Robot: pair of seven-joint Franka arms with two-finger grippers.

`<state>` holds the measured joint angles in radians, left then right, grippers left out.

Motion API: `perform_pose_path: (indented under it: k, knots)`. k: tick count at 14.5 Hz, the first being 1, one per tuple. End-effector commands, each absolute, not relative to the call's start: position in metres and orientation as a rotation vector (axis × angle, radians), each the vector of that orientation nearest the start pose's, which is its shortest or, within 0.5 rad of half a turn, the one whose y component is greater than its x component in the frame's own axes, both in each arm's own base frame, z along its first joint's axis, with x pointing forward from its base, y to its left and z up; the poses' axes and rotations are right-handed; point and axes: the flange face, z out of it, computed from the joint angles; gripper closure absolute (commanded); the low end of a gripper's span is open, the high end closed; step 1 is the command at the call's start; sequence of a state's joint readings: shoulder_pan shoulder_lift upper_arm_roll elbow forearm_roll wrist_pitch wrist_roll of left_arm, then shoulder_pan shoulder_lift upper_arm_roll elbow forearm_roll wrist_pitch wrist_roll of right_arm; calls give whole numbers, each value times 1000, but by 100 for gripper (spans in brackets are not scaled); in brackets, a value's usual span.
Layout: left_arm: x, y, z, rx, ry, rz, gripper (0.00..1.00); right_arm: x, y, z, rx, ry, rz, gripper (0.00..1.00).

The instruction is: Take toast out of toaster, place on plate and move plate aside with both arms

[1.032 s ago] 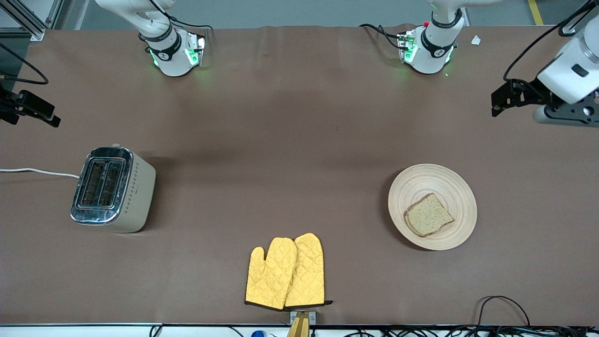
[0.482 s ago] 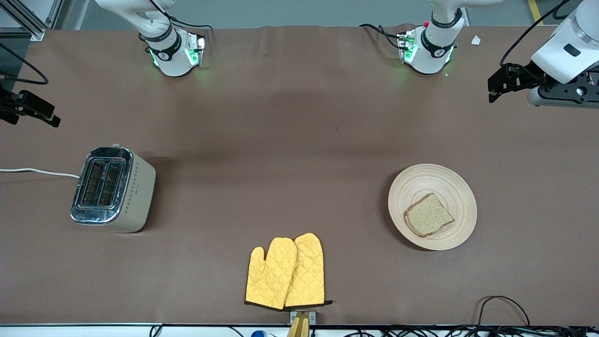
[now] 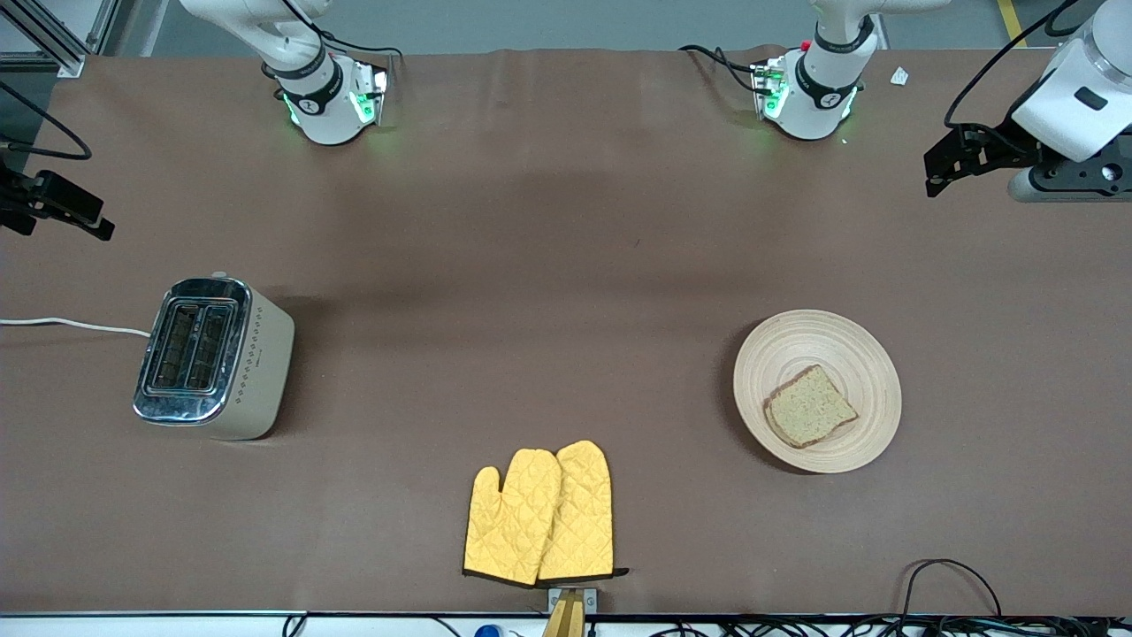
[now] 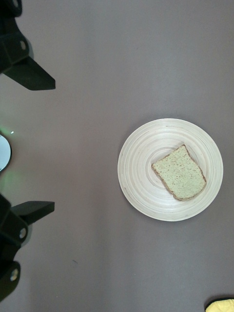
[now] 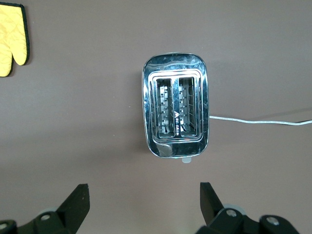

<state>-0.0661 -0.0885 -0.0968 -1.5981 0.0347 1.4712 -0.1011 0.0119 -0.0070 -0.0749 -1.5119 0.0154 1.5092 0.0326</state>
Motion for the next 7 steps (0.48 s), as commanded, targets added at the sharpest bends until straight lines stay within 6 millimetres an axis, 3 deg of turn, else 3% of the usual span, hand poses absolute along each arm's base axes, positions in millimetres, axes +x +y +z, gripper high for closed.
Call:
perform_pose_path:
  k: [1, 7]
  knots:
    - [508, -79, 660, -3084, 92, 35, 0, 537, -34, 655, -3122, 142, -12, 0]
    - [509, -81, 664, -3095, 122, 55, 0, 537, -34, 654, -3122, 145, -10, 0]
